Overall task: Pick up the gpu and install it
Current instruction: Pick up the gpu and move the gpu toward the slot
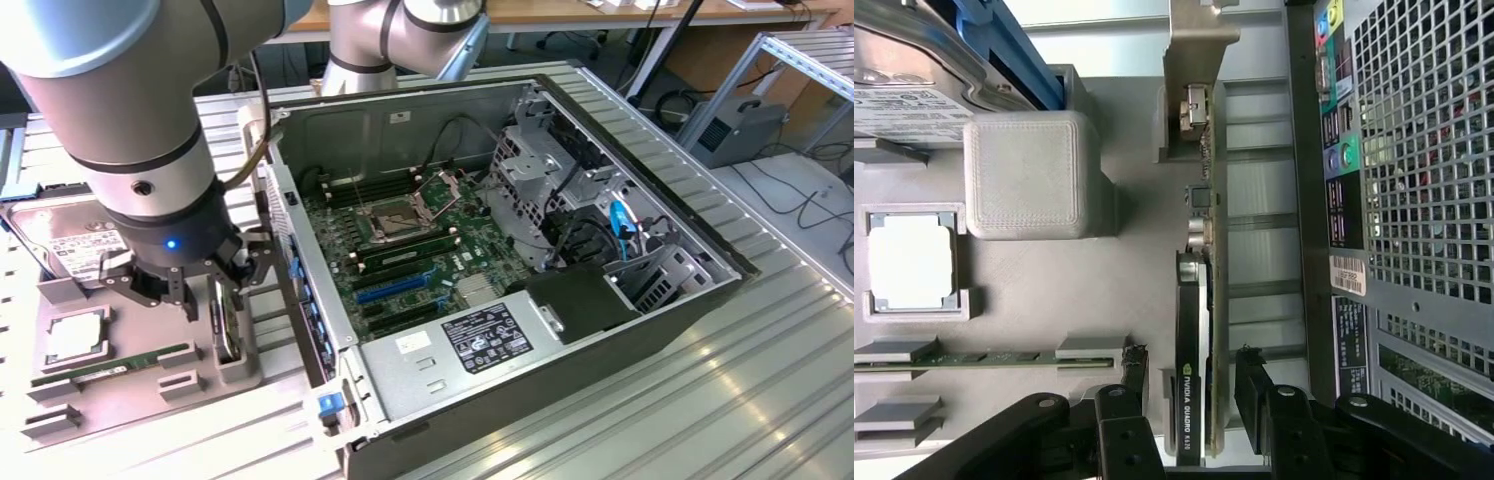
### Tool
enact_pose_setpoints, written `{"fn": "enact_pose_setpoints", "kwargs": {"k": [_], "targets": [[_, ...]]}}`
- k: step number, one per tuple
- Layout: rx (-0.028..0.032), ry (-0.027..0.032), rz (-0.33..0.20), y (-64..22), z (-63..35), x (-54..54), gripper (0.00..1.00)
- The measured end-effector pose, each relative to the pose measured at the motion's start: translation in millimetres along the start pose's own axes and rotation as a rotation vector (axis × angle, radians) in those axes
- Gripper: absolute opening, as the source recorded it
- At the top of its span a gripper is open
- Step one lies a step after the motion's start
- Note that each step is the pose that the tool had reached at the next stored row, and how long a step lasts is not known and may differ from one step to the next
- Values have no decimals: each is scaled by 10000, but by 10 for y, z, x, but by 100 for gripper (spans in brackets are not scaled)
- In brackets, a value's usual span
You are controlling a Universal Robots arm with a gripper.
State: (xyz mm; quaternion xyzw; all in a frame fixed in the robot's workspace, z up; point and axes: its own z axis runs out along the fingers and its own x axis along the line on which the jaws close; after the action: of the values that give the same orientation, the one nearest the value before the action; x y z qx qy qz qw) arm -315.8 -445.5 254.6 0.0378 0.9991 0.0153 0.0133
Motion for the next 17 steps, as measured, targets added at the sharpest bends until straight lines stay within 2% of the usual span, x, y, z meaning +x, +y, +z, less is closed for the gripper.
{"fn": "enact_pose_setpoints", "kwargs": {"k": [10,17], "targets": [[0,-1,1,7,46,13,48],[1,0,0,109,65,22,48]]}}
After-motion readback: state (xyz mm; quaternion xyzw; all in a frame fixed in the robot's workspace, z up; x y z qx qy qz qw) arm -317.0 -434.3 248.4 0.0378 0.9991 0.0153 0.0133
